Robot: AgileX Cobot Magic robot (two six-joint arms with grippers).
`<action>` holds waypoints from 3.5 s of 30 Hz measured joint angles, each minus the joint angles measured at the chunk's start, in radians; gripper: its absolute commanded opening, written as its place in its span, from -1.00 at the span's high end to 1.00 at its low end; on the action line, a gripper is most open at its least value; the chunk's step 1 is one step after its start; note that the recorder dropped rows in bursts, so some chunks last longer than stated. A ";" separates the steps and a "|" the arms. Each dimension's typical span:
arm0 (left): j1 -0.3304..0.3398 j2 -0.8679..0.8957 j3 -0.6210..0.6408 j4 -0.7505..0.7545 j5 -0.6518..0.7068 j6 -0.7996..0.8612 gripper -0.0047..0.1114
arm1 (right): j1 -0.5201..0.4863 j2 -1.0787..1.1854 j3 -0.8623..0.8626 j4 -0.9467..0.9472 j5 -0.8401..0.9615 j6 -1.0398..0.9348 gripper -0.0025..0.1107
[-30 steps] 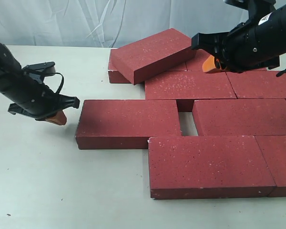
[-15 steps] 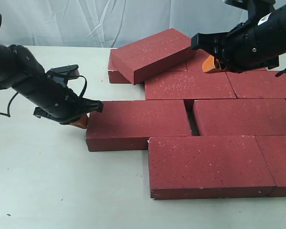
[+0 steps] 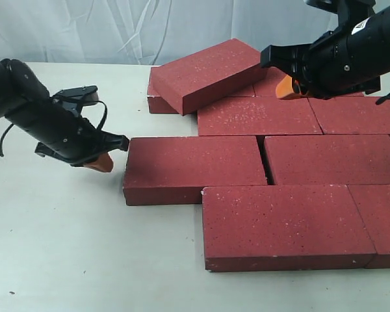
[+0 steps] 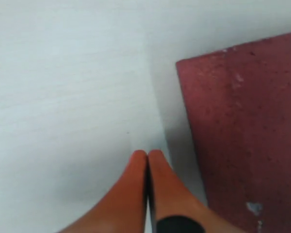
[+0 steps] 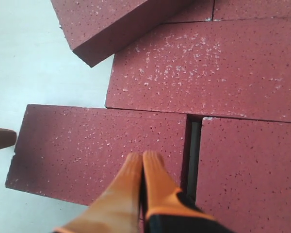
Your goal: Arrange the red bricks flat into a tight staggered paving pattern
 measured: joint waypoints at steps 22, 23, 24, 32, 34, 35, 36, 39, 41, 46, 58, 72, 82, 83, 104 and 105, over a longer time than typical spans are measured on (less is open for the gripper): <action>-0.097 0.032 -0.004 -0.211 -0.013 0.143 0.92 | 0.000 0.000 0.000 0.000 0.000 -0.002 0.97; -0.097 0.032 -0.004 -0.211 -0.013 0.146 0.92 | 0.000 0.000 0.000 0.000 0.000 -0.002 0.97; -0.097 0.032 -0.004 -0.211 -0.013 0.147 0.92 | 0.000 0.000 0.000 0.000 0.000 -0.002 0.97; -0.064 0.039 -0.004 -0.195 0.008 0.149 0.92 | 0.000 0.000 0.000 0.000 0.000 -0.002 0.97; -0.027 0.043 -0.004 -0.180 0.012 0.125 0.92 | 0.000 0.000 0.000 0.000 0.000 -0.002 0.97; -0.014 0.043 -0.004 -0.159 0.012 0.102 0.92 | 0.000 0.000 0.000 0.000 0.000 -0.002 0.97; -0.002 0.043 -0.004 -0.138 0.012 0.080 0.92 | 0.000 0.000 0.000 0.000 0.000 -0.002 0.97; 0.010 0.030 -0.004 -0.115 0.012 0.049 0.92 | 0.000 0.000 0.000 0.000 0.000 -0.002 0.97; 0.010 0.024 -0.004 -0.119 0.014 0.047 0.92 | 0.000 0.000 0.000 0.000 0.000 -0.002 0.97; -0.015 0.024 -0.004 -0.148 0.018 0.043 0.92 | 0.000 0.000 0.000 0.000 0.000 -0.002 0.97; -0.072 0.024 -0.004 -0.173 0.025 0.043 0.92 | 0.000 0.000 0.000 0.000 0.000 -0.002 0.97; -0.060 0.024 -0.004 -0.220 0.055 0.057 0.92 | 0.000 0.000 0.000 0.000 0.000 -0.002 0.97; -0.060 0.024 -0.004 -0.228 0.059 0.059 0.92 | 0.000 0.000 0.000 0.000 0.000 -0.002 0.97; -0.060 0.024 -0.004 -0.226 0.059 0.059 0.92 | 0.000 0.000 0.000 0.000 0.000 -0.002 0.97; 0.083 0.024 -0.004 -0.204 0.075 0.061 0.92 | 0.000 0.014 0.000 -0.041 0.000 -0.002 0.97; 0.085 0.024 -0.004 -0.211 0.078 0.061 0.92 | 0.000 0.020 0.000 -0.043 0.000 -0.003 0.97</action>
